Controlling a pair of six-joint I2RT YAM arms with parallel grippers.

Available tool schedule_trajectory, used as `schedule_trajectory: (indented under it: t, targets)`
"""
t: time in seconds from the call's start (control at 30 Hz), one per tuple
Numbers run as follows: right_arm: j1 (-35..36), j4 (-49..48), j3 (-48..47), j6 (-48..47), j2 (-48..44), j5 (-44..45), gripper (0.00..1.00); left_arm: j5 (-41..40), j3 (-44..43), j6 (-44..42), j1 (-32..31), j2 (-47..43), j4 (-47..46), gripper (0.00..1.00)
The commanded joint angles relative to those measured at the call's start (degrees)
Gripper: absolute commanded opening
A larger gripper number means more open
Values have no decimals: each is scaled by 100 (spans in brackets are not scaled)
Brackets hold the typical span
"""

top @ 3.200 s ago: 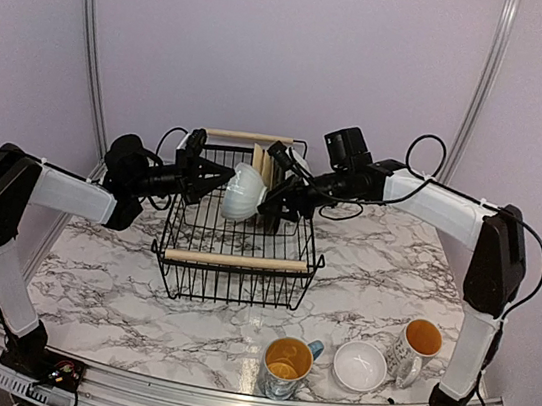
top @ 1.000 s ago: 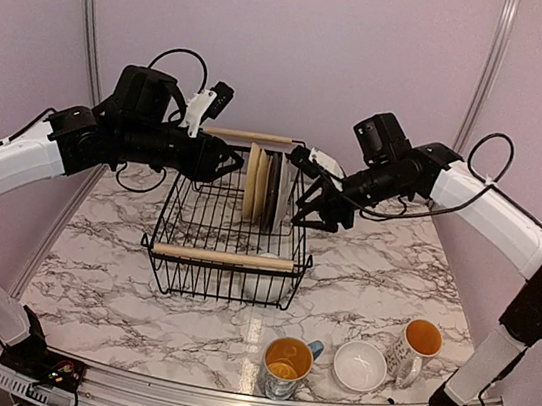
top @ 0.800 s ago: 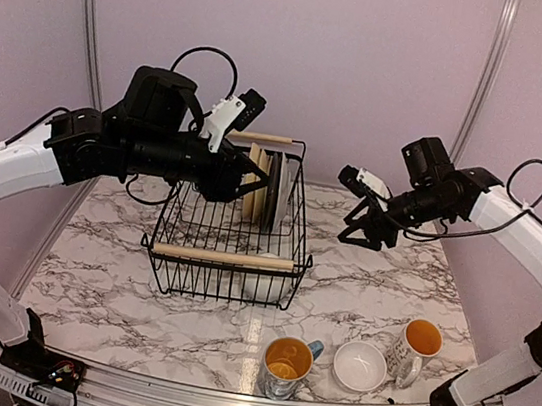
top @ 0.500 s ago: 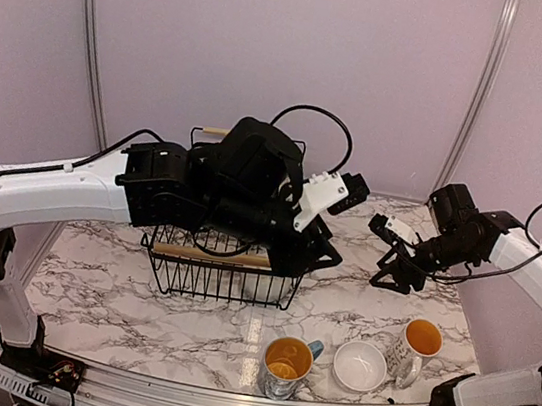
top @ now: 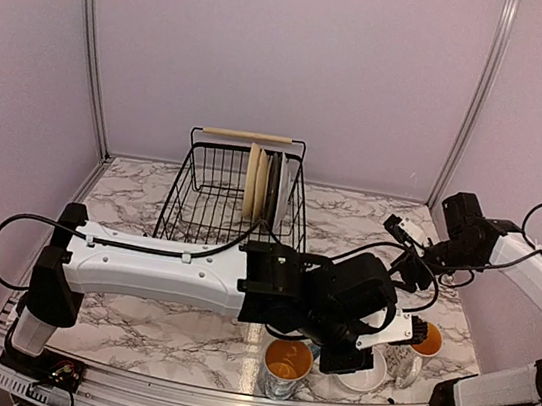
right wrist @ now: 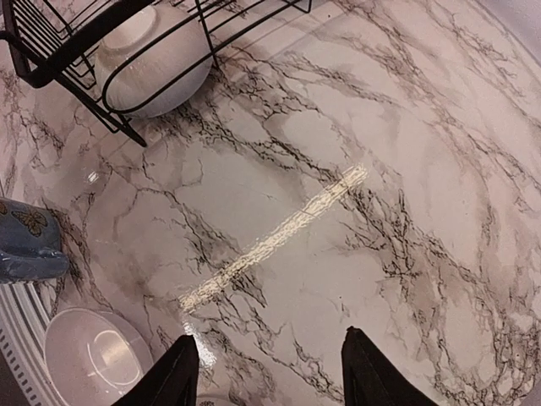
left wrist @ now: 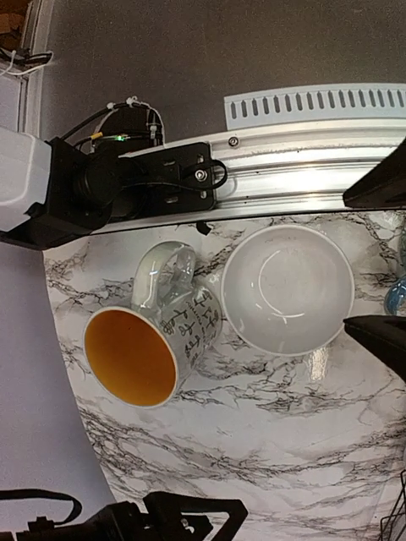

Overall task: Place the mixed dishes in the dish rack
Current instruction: Grab the bowl from the corner of the board.

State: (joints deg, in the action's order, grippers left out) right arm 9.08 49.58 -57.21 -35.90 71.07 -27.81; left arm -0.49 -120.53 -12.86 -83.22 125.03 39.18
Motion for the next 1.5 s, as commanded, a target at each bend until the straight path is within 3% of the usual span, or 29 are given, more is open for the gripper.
schedule_trajectory:
  t: [0.0,0.57,0.97,1.23,1.47]
  targets:
    - [-45,-490,178,391,70,-48,56,218,-460,-177,-156,477,409,44]
    - [-55,-1884,935,972,-233,220,57,-191,-970,-252,-228,1642,660,36]
    - [-53,-1987,969,997,-152,215,57,-323,-1154,-614,-236,1963,811,25]
    - [-56,-2000,958,998,-131,216,57,-167,-1165,-713,-264,1929,998,10]
    - [-49,-1996,978,1013,-153,215,57,-415,-1178,-935,-317,2025,1148,11]
